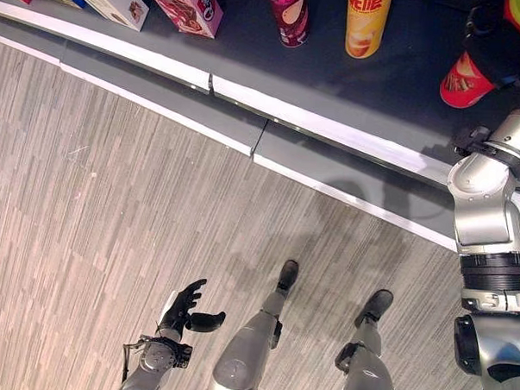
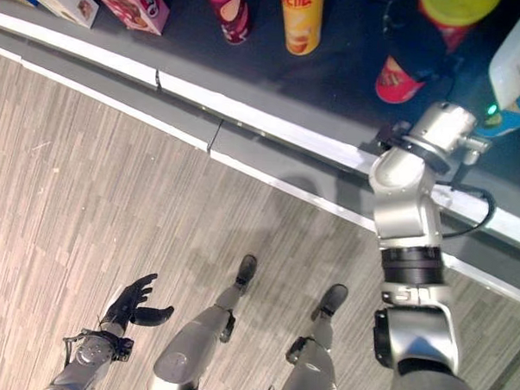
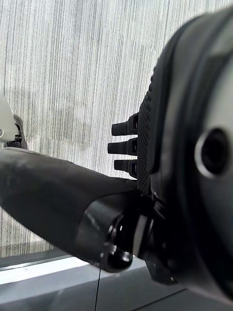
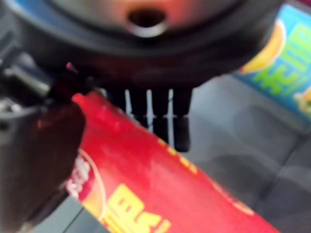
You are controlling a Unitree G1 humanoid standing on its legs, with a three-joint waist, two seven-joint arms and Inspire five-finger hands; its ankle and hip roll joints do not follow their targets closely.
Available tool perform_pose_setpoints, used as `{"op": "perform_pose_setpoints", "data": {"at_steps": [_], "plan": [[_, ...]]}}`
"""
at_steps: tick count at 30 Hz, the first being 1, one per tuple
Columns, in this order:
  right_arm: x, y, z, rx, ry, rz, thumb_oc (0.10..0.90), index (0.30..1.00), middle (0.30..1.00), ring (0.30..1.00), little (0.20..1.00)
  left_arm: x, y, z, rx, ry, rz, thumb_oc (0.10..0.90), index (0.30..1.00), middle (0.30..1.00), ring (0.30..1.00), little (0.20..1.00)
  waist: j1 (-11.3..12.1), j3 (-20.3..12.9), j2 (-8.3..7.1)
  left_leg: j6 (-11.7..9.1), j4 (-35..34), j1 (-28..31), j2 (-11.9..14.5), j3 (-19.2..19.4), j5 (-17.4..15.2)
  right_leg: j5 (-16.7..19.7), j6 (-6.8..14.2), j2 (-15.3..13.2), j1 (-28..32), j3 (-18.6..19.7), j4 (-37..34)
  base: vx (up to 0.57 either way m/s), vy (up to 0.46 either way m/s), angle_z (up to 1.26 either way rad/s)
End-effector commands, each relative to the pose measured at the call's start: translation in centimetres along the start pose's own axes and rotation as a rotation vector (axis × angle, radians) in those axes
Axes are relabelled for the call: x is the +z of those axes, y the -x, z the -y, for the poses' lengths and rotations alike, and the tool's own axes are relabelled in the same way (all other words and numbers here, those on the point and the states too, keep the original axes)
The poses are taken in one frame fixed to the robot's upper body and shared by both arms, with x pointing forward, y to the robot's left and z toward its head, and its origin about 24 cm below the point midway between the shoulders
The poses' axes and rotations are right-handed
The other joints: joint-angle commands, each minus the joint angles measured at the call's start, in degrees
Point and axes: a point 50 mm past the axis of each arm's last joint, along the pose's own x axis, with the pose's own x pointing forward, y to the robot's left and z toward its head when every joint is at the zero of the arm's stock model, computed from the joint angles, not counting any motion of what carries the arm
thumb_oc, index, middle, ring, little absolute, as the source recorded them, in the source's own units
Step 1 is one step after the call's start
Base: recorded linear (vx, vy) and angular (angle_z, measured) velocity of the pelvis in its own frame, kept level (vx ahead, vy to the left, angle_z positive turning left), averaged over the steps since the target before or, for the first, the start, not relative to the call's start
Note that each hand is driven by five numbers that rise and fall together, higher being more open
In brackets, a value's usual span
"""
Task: Put the goods on the table back onto the shelves and tidy them up.
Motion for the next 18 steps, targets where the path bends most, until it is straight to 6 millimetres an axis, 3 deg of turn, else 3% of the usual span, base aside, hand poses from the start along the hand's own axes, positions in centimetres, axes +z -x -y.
{"op": "perform_pose_setpoints", "data": {"at_steps": [1, 18], "plan": [[4.1, -4.4, 3.1, -0.197, -0.038, 0.230, 0.400, 0.300, 0.300, 0.300, 0.300, -1.2, 0.7, -1.4, 0.024, -0.062, -0.023, 0.800, 0.900, 0.900, 0.900, 0.900, 1.3, -5.8, -0.65, -1.3, 0.4, -3.5, -0.3, -0.2, -1.2, -3.9, 6.7, -5.3, 2.1, 0.3, 3.3, 0.06, -0.015, 0.09], [2.0, -4.0, 2.5, -0.158, 0.045, 0.175, 0.400, 0.300, 0.300, 0.300, 0.300, -0.5, 0.5, -0.8, 0.024, -0.057, 0.006, 0.800, 0.900, 0.900, 0.900, 0.900, 0.6, -4.8, -1.04, -1.1, 0.2, -3.9, -1.1, -1.3, -1.3, -4.7, 6.9, -5.8, 2.1, -0.1, 3.7, 0.02, -0.005, 0.02]]}}
